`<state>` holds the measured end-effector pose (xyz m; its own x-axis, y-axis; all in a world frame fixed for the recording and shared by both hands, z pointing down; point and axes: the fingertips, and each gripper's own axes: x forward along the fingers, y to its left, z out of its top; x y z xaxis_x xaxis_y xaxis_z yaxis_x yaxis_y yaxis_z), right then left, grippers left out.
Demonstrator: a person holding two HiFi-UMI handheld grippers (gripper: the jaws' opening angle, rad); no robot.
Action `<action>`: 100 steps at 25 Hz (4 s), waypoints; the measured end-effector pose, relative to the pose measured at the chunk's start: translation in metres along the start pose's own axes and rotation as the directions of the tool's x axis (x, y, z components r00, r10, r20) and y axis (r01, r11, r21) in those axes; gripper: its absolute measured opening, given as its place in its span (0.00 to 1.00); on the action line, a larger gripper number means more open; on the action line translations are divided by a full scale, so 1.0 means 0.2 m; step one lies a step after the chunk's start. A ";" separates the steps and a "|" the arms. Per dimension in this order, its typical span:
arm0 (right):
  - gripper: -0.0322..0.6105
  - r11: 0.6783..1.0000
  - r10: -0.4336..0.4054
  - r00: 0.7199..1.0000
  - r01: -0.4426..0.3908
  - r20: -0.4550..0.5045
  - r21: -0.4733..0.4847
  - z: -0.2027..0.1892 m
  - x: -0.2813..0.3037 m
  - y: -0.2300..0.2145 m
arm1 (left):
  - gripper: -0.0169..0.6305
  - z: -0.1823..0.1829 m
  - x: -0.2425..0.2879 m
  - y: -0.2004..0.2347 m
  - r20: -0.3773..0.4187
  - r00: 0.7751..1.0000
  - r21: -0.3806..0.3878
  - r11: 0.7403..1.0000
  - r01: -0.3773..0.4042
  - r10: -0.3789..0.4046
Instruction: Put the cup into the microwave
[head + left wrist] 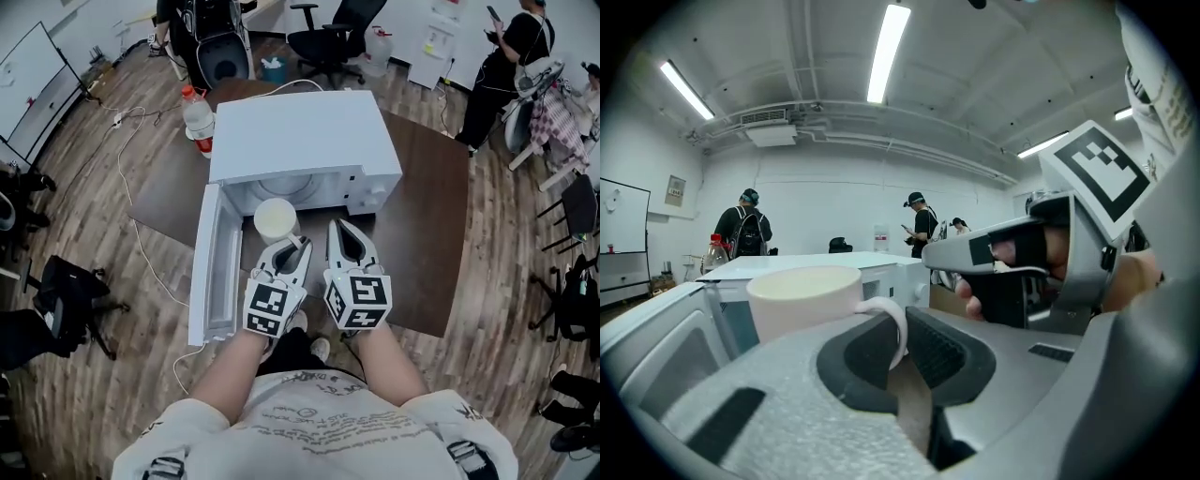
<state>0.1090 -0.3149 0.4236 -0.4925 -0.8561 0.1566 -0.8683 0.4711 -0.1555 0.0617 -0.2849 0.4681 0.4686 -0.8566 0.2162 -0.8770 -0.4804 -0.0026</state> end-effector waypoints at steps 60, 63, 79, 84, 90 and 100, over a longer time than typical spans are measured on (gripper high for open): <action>0.07 0.987 -0.159 0.968 0.149 -0.194 -0.067 -0.37 0.18 -0.44 | 0.08 -0.46 1.00 0.78 -0.060 0.995 0.004 0.997 -0.081 0.082; 0.07 0.986 -0.165 0.966 0.155 -0.198 -0.064 -0.38 0.18 -0.46 | 0.08 -0.49 1.01 0.76 -0.074 0.994 0.018 0.997 -0.081 0.082; 0.07 0.988 -0.152 0.964 0.141 -0.217 -0.062 -0.44 0.13 -0.43 | 0.09 -0.55 0.89 0.76 -0.071 0.978 0.075 0.979 -0.189 0.194; 0.07 0.988 -0.149 0.963 0.138 -0.225 -0.065 -0.45 0.12 -0.44 | 0.09 -0.61 0.82 0.75 -0.075 0.969 0.053 0.972 -0.230 0.234; 0.07 0.991 -0.130 0.968 0.118 -0.217 -0.065 -0.43 0.11 -0.40 | 0.09 -0.58 0.74 0.73 -0.085 0.964 0.041 0.968 -0.248 0.251; 0.07 0.998 -0.047 0.988 0.040 -0.144 -0.053 -0.31 0.13 -0.23 | 0.06 -0.31 0.52 0.57 -0.050 0.967 -0.032 0.967 -0.252 0.250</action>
<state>0.1328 -0.3450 0.4949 -0.4545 -0.8377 0.3029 -0.8891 0.4471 -0.0977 0.0030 -0.4165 0.5515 0.2285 -0.9389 0.2573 -0.9697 -0.2429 -0.0254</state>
